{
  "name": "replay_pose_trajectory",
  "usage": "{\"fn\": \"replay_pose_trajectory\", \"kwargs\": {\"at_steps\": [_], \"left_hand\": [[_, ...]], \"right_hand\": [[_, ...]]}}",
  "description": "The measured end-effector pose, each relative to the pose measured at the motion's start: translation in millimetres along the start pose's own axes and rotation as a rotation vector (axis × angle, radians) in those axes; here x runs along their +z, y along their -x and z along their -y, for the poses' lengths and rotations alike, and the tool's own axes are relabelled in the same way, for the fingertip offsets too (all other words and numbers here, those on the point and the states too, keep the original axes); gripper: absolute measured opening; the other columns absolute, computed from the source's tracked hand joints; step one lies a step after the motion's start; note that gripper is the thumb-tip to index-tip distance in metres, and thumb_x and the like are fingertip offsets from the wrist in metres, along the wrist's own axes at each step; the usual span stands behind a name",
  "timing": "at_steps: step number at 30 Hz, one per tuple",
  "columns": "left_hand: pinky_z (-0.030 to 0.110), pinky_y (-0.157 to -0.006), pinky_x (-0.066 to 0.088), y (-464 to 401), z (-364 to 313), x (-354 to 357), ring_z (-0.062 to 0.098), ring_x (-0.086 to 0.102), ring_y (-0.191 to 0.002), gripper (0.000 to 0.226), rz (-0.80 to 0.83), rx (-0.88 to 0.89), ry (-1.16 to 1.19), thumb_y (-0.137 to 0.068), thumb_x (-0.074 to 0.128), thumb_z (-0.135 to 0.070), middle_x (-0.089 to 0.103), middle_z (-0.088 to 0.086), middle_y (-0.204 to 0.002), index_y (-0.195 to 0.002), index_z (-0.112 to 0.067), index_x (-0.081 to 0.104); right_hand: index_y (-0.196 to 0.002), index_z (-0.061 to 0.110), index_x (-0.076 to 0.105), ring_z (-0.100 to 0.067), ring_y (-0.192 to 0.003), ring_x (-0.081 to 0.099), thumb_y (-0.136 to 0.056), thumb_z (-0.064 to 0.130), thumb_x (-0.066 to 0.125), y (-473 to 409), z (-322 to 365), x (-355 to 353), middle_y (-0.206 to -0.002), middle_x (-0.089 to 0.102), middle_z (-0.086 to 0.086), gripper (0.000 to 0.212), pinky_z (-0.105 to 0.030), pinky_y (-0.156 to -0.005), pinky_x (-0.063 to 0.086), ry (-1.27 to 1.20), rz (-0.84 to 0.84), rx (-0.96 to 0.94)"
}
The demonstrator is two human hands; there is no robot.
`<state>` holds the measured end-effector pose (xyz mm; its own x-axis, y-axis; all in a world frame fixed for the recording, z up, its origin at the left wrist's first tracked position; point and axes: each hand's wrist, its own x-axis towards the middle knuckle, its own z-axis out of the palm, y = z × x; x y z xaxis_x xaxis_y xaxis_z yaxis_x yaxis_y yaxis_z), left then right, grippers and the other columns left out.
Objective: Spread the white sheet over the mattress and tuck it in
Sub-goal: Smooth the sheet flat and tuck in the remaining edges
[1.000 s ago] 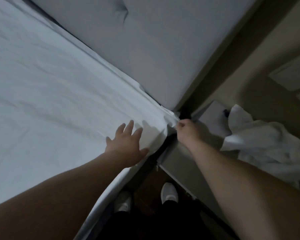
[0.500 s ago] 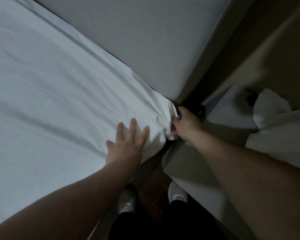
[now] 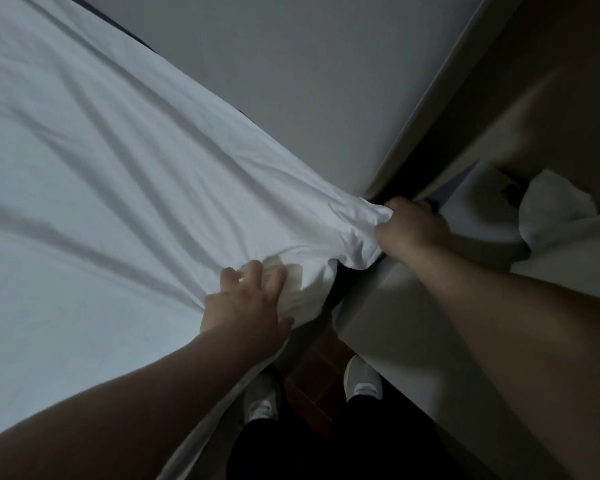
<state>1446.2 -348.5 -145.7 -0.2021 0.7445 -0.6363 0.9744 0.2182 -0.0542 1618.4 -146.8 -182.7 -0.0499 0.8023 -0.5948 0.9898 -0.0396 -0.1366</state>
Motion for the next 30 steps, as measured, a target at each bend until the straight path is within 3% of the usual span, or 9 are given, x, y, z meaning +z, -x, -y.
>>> {"fn": "replay_pose_trajectory", "kwargs": {"at_steps": [3,6,10,15,19,22,25,27,30], "left_hand": [[0.046,-0.079,0.048,-19.1,6.4,-19.8,0.029,0.049,-0.113,0.078,-0.123,-0.076,0.013,-0.089,0.038,-0.08,0.043,0.003,-0.131,-0.147,-0.03,0.024],[0.061,-0.092,0.048,-44.8,14.9,-30.0,0.036,0.028,-0.139,0.101,-0.163,-0.142,0.121,-0.077,0.047,-0.088,0.02,0.008,-0.154,-0.153,-0.035,0.009],[0.083,-0.099,0.029,-49.7,15.2,-11.0,0.041,-0.02,-0.152,0.118,-0.007,-0.137,0.279,-0.07,0.058,-0.089,-0.03,-0.007,-0.163,-0.152,-0.05,-0.018],[0.08,-0.098,0.037,-18.7,24.2,11.7,0.039,-0.027,-0.151,0.128,0.063,-0.088,0.235,-0.065,0.065,-0.087,-0.039,-0.008,-0.159,-0.148,-0.053,-0.027],[0.074,-0.103,0.035,-5.1,36.9,13.3,0.038,-0.022,-0.152,0.12,0.074,-0.078,0.207,-0.068,0.056,-0.09,-0.034,-0.007,-0.162,-0.148,-0.053,-0.025],[0.078,-0.111,0.017,-12.3,45.0,7.7,0.034,-0.022,-0.154,0.101,-0.084,-0.062,0.2,-0.078,0.035,-0.092,-0.029,-0.008,-0.166,-0.152,-0.051,-0.02],[0.081,-0.111,0.011,-28.3,44.3,5.3,0.037,-0.026,-0.152,0.103,-0.104,-0.098,0.192,-0.077,0.028,-0.095,-0.035,-0.006,-0.164,-0.153,-0.048,-0.023],[0.08,-0.11,0.015,-35.6,39.6,8.1,0.039,-0.026,-0.152,0.108,-0.026,-0.111,0.232,-0.075,0.032,-0.096,-0.035,-0.005,-0.163,-0.153,-0.047,-0.024],[0.078,-0.112,0.017,-32.7,44.2,14.6,0.036,-0.024,-0.153,0.1,-0.046,-0.044,0.223,-0.081,0.03,-0.091,-0.03,-0.007,-0.165,-0.155,-0.044,-0.019]], "right_hand": [[-0.117,0.014,0.07,-0.032,-0.121,0.057,-0.09,0.037,0.053,1.9,15.2,11.6,-0.122,0.064,-0.015,0.04,-0.03,-0.097,0.044,-0.302,-0.032,-0.074],[-0.095,0.005,0.068,-0.035,-0.089,0.071,-0.082,0.057,0.041,-4.5,18.5,28.7,-0.091,0.074,-0.017,0.06,-0.037,-0.083,0.058,-0.418,-0.019,-0.075],[-0.116,-0.002,0.067,-0.04,-0.115,0.064,-0.104,0.043,0.044,-17.2,13.1,20.6,-0.12,0.069,-0.025,0.051,-0.039,-0.094,0.05,-0.313,-0.107,0.056],[-0.128,-0.002,0.06,-0.039,-0.131,0.054,-0.104,0.028,0.049,-19.8,19.1,24.6,-0.136,0.061,-0.023,0.039,-0.038,-0.103,0.045,-0.324,-0.145,0.207],[-0.129,0.016,0.06,-0.036,-0.128,0.052,-0.093,0.022,0.052,-6.9,16.9,35.2,-0.138,0.056,-0.015,0.038,-0.035,-0.104,0.042,-0.478,-0.276,0.291],[-0.112,0.02,0.068,-0.039,-0.115,0.054,-0.085,0.021,0.054,35.7,33.1,43.5,-0.121,0.062,-0.015,0.03,-0.04,-0.097,0.042,-0.317,-0.537,-0.097],[-0.124,0.022,0.064,-0.033,-0.13,0.046,-0.088,0.03,0.055,62.4,69.8,52.6,-0.134,0.057,-0.008,0.038,-0.043,-0.111,0.036,-0.129,-0.395,-0.628],[-0.151,0.024,0.043,-0.028,-0.153,0.018,-0.099,0.044,0.047,56.5,92.2,55.8,-0.163,0.031,-0.003,0.056,-0.049,-0.125,0.016,0.001,-0.15,-0.659],[-0.164,0.025,0.009,-0.021,-0.158,-0.011,-0.104,0.057,0.031,34.4,104.0,58.6,-0.173,-0.005,0.004,0.071,-0.048,-0.128,-0.002,0.135,-0.018,-0.554]]}}
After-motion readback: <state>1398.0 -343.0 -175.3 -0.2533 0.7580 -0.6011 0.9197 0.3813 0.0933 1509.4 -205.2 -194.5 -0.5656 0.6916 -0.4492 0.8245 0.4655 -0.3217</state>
